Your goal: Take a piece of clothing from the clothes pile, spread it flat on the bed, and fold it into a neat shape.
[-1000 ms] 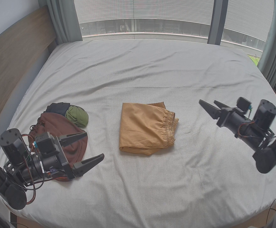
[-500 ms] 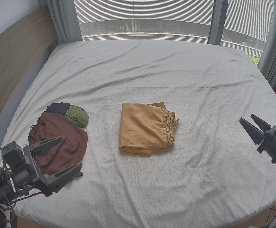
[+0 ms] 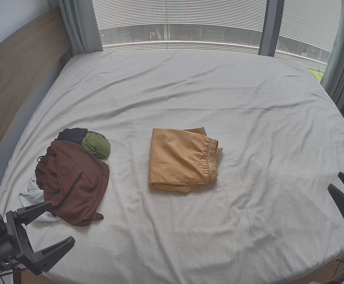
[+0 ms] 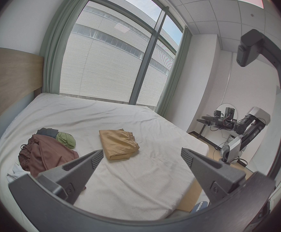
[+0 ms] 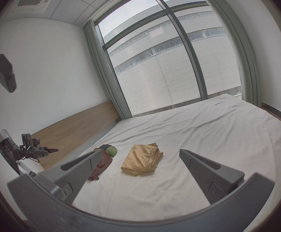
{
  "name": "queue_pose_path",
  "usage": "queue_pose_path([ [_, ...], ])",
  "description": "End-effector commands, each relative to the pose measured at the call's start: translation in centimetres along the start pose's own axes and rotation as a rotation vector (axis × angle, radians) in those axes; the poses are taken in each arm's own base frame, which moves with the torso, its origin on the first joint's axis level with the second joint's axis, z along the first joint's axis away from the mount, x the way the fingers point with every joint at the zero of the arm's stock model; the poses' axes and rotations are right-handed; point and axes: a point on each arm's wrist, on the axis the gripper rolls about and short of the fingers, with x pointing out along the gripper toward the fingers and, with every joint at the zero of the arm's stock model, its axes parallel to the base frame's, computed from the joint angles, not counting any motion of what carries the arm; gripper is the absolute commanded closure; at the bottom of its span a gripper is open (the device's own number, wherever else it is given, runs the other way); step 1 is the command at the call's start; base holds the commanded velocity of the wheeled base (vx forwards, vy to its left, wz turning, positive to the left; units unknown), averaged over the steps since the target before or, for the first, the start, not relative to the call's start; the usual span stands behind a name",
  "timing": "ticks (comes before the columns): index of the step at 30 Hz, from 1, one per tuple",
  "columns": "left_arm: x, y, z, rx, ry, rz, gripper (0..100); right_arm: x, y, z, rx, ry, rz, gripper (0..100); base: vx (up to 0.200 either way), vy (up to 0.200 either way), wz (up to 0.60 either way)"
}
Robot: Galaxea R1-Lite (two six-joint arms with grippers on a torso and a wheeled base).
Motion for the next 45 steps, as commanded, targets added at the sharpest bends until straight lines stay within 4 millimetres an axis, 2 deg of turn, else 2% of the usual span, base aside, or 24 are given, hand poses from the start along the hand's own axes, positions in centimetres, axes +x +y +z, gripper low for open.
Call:
queue_pose_path([
  [1, -4.1, -1.8, -1.3, 0.034, -0.082, -0.004, 0, -5.9, 1.4, -1.7, -0.045, -0.121, -0.016, 0, 0.0, 0.0, 0.0],
  [9, -5.4, -2.2, -2.3, 0.03, -0.087, 0.011, 0, -8.1, 1.7, -4.0, -0.035, -0.11, -0.035, 0, 0.0, 0.0, 0.0],
  [11, -5.9, -2.4, -2.8, 0.028, -0.096, 0.05, 0, -9.1, 1.8, -5.3, -0.04, -0.114, -0.045, 0, 0.0, 0.0, 0.0],
  [18, -7.0, -2.9, -4.0, 0.039, -0.116, 0.095, 0, -9.5, 1.9, -5.8, -0.073, -0.129, -0.077, 0, 0.0, 0.0, 0.0],
  [21, -7.6, -3.2, -4.8, 0.051, -0.125, 0.116, 0, -9.5, 1.6, -6.2, -0.101, -0.107, -0.166, 0, 0.0, 0.0, 0.0],
  [23, -8.0, -3.4, -5.7, 0.05, -0.123, 0.138, 0, -9.5, 1.1, -6.8, -0.136, -0.059, -0.288, 0, 0.0, 0.0, 0.0],
  [27, -8.0, -3.3, -6.1, 0.057, -0.097, 0.181, 0, -9.6, 0.9, -6.8, -0.15, -0.073, -0.415, 0, 0.0, 0.0, 0.0],
  [28, -8.1, -3.1, -6.4, 0.047, -0.077, 0.256, 0, -9.7, 0.7, -6.8, -0.158, -0.089, -0.498, 0, 0.0, 0.0, 0.0],
  [30, -8.1, -3.0, -6.6, 0.03, -0.059, 0.277, 0, -9.7, 0.7, -6.8, -0.16, -0.089, -0.506, 0, 0.0, 0.0, 0.0],
  [31, -8.1, -2.9, -6.7, 0.01, -0.062, 0.363, 0, -9.7, 0.7, -6.8, -0.183, -0.082, -0.509, 0, 0.0, 0.0, 0.0],
  [35, -8.2, -3.1, -6.8, 0.022, -0.102, 0.481, 0, -9.7, 0.7, -6.8, -0.189, -0.08, -0.498, 0, 0.0, 0.0, 0.0],
  [37, -8.3, -3.3, -6.9, 0.045, -0.136, 0.504, 0, -9.6, 0.9, -6.8, -0.197, -0.072, -0.43, 0, 0.0, 0.0, 0.0],
  [42, -8.5, -3.2, -6.9, 0.046, -0.149, 0.544, 0, -9.6, 0.9, -6.8, -0.197, -0.07, -0.419, 0, 0.0, 0.0, 0.0],
  [45, -8.6, -3.1, -6.9, 0.069, -0.15, 0.625, 0, -9.6, 0.9, -6.8, -0.2, -0.069, -0.419, 0, 0.0, 0.0, 0.0],
])
